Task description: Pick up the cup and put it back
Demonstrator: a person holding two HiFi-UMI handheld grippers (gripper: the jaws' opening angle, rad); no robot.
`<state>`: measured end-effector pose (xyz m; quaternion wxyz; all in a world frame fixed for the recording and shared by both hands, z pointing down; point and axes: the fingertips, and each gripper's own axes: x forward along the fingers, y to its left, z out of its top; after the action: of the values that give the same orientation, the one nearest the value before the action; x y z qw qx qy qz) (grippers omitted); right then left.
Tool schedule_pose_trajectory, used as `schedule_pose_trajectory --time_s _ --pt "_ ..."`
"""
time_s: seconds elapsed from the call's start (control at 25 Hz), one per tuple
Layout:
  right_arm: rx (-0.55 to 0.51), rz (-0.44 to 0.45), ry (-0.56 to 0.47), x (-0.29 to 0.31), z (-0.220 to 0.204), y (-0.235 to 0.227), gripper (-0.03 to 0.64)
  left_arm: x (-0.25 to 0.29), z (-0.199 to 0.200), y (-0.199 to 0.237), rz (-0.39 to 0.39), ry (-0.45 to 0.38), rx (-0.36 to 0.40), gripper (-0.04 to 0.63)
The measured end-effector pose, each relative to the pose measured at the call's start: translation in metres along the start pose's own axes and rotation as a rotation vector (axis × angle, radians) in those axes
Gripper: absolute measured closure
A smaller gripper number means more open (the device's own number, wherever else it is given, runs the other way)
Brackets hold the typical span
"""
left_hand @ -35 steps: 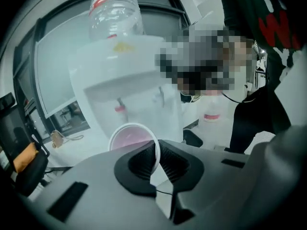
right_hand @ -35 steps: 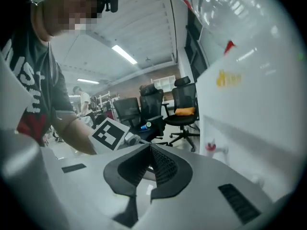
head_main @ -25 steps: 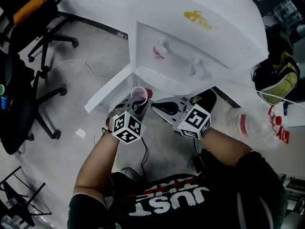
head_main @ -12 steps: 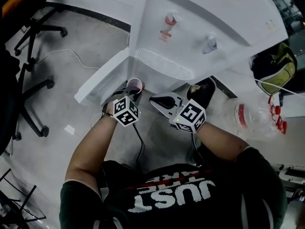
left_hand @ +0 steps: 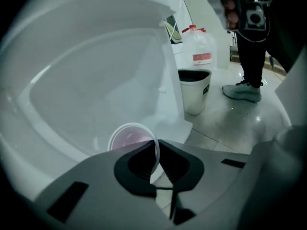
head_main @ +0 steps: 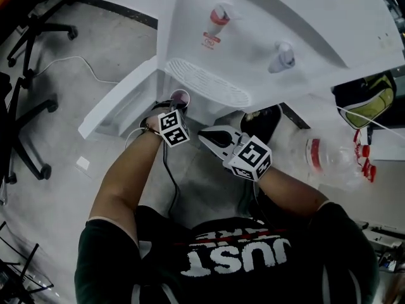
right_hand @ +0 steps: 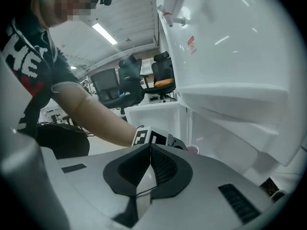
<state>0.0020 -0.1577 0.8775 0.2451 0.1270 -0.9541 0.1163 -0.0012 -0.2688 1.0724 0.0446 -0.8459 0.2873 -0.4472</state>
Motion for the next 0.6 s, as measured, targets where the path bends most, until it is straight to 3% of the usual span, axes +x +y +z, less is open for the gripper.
schedule_pose_trajectory --time_s 0.36,0.6 --pt "0.038 -0.015 0.027 -0.034 -0.031 -0.031 0.583 0.079 -0.001 0.01 -0.006 0.14 0.119 0.571" --pt "0.062 -0.022 0.026 -0.044 -0.04 -0.041 0.583 0.1 -0.002 0.017 0.01 0.171 0.131 0.571"
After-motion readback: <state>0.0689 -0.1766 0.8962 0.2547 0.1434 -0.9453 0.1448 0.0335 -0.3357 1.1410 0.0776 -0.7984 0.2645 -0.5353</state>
